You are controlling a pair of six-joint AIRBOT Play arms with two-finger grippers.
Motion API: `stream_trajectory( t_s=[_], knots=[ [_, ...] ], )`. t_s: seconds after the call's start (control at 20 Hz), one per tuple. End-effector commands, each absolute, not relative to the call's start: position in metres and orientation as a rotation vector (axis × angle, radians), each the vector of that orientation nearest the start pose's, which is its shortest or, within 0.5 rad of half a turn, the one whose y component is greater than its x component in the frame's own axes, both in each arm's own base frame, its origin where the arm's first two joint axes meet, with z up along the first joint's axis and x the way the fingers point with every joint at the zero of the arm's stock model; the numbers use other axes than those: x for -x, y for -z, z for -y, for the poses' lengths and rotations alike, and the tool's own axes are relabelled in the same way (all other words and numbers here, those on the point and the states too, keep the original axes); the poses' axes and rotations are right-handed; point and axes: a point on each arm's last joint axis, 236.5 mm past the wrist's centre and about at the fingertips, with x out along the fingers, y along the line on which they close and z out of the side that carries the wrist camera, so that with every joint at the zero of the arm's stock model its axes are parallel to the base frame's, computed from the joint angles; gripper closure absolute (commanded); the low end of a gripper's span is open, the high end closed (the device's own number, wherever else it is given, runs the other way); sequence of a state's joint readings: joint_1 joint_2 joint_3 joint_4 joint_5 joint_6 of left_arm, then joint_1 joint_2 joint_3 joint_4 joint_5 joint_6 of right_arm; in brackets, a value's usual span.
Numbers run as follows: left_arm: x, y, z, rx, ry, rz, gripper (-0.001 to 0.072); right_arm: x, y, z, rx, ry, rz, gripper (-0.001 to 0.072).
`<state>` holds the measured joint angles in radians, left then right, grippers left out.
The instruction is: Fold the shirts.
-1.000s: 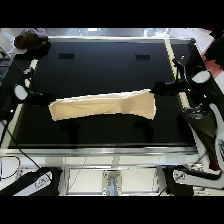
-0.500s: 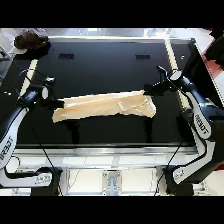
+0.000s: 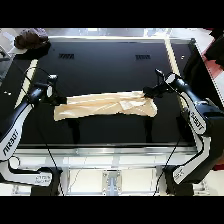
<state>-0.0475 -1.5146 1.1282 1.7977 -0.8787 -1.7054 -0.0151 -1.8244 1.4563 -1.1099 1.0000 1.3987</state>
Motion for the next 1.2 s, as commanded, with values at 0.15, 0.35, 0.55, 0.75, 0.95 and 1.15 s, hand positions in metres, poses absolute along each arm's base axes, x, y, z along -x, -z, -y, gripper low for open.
stream_trajectory(
  t_s=[0.15, 0.35, 0.55, 0.75, 0.95, 1.15],
  knots=[
    [-0.460, 0.051, -0.018, -0.116, -0.113, -1.147, 0.0697, -0.516, 0.075, -0.082, -0.344, -0.256, -1.221, 0.0697],
    [-0.461, 0.065, -0.007, -0.061, -0.095, -1.169, 0.0265, -0.519, 0.064, -0.089, -0.372, -0.279, -1.210, 0.0488],
    [-0.477, 0.028, -0.011, -0.074, -0.105, -1.094, 0.0001, -0.486, 0.040, -0.095, -0.313, -0.393, -1.327, 0.0297],
    [-0.514, -0.089, 0.002, -0.066, -0.068, -0.753, 0.0001, -0.490, -0.060, -0.031, -0.153, -0.289, -1.147, 0.0298],
    [-0.517, -0.185, 0.063, -0.145, 0.074, -0.504, 0.0003, -0.488, -0.128, 0.044, -0.185, -0.136, -0.956, 0.0286],
    [-0.513, -0.195, 0.146, -0.291, 0.240, -0.520, 0.0005, -0.486, -0.097, 0.071, -0.500, -0.149, -0.993, 0.0252]
  ],
)
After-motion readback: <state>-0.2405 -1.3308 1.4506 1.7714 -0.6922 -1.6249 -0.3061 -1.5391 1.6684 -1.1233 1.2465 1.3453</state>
